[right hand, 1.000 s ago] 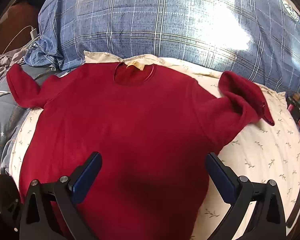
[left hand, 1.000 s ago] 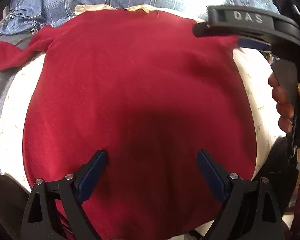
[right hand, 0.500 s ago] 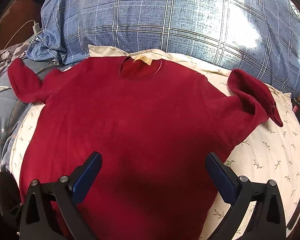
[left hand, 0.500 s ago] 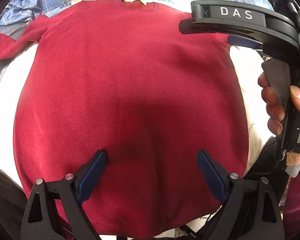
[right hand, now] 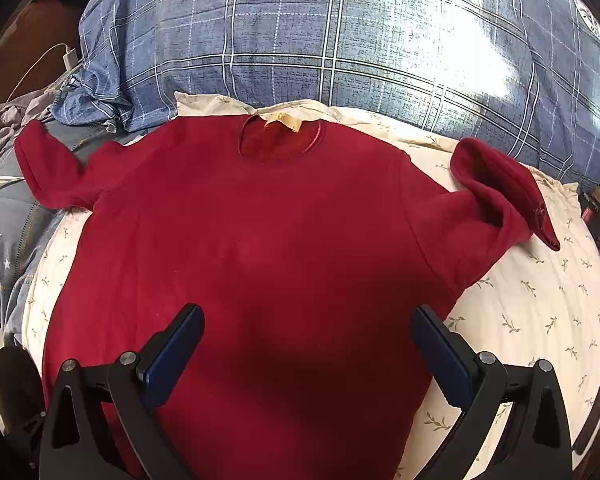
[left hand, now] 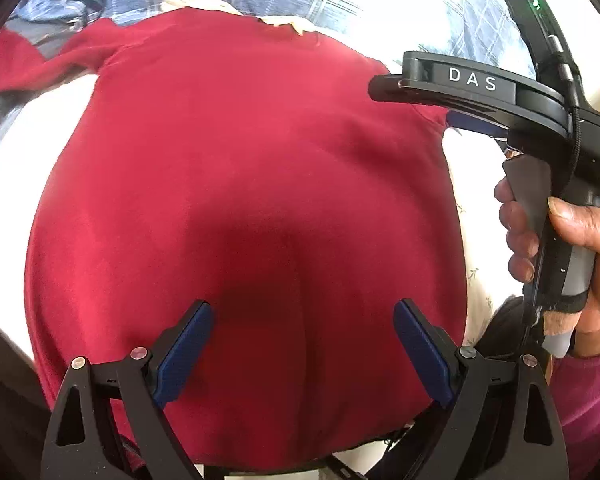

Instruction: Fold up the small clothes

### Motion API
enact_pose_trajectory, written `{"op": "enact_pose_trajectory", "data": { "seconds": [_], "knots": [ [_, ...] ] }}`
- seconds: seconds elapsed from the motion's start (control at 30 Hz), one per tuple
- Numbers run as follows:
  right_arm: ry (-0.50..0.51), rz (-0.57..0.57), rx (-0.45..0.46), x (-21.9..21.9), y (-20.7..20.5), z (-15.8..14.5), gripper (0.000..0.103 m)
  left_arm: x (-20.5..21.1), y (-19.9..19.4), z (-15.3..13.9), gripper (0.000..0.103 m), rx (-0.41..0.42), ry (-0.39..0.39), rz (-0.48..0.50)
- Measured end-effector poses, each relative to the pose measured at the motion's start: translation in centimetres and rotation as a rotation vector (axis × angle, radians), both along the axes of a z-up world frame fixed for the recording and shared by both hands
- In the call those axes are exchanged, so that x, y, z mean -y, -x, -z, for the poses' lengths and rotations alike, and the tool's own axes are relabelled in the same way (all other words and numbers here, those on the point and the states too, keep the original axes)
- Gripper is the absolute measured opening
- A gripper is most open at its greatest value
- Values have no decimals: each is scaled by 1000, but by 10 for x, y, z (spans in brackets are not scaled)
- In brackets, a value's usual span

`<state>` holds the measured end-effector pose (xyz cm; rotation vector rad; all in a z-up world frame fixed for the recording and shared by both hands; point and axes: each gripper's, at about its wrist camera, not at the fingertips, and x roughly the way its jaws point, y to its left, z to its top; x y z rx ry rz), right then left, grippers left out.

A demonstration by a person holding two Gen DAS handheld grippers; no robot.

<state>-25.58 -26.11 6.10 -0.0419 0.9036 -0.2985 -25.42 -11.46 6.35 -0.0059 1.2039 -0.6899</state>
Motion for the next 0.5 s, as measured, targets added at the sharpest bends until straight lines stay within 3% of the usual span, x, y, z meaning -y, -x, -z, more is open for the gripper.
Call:
{"op": "enact_pose_trajectory", "data": {
  "seconds": [0.5],
  "knots": [
    [30,-65,-23,-37,-5,-2,103,-5,18,3,91,-41,52,25]
  ]
}}
